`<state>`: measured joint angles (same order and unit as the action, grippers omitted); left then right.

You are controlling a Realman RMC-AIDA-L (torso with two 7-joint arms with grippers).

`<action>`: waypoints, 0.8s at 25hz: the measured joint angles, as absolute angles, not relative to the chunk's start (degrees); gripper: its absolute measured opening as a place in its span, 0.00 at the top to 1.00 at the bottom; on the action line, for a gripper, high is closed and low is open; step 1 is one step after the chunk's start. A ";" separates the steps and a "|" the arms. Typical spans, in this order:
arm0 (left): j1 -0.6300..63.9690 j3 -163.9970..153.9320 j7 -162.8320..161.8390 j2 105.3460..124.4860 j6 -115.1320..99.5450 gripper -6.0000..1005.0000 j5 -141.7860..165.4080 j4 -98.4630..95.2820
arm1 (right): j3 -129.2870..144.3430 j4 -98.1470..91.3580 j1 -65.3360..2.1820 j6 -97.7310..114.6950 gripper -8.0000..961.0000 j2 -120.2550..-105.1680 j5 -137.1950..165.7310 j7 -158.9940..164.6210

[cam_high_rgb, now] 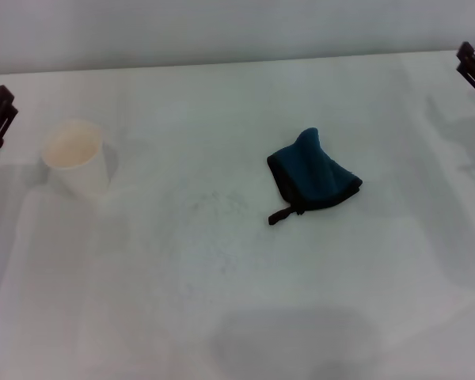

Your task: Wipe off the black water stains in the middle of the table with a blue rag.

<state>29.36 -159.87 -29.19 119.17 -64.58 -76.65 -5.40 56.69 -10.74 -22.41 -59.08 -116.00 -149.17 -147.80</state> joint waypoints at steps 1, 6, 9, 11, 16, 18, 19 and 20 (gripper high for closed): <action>29.34 -159.87 -29.53 119.17 -64.10 0.12 -77.05 -5.56 | 56.54 -10.59 -22.32 -58.79 0.10 -115.80 -149.13 -147.84; 28.91 -159.88 -30.46 119.21 -63.87 0.12 -77.48 -6.05 | 56.46 -10.83 -21.82 -58.51 0.10 -115.35 -148.97 -148.35; 28.64 -160.18 -30.33 119.25 -63.84 0.12 -77.31 -6.51 | 56.39 -10.94 -21.95 -57.41 0.10 -115.25 -149.06 -148.46; 28.64 -160.38 -30.13 119.28 -63.74 0.12 -77.14 -6.90 | 56.36 -10.97 -22.21 -56.34 0.10 -115.24 -149.11 -148.50; 28.65 -160.31 -29.86 119.28 -63.49 0.12 -77.11 -8.93 | 56.33 -10.79 -21.84 -55.55 0.10 -114.96 -149.05 -148.48; 28.65 -160.32 -29.85 119.27 -63.48 0.12 -77.10 -9.28 | 56.33 -10.89 -21.41 -55.52 0.10 -114.93 -149.07 -148.32; 28.63 -160.33 -29.84 119.27 -63.66 0.12 -77.08 -9.75 | 56.34 -10.97 -21.12 -55.56 0.10 -114.89 -149.08 -148.21; 28.63 -160.33 -29.84 119.27 -63.66 0.12 -77.08 -9.75 | 56.41 -10.98 -20.75 -55.62 0.10 -114.84 -149.09 -148.14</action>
<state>28.63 -160.33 -29.84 119.27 -63.66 -77.08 -9.75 56.41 -10.98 -20.75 -55.62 -114.84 -149.09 -148.14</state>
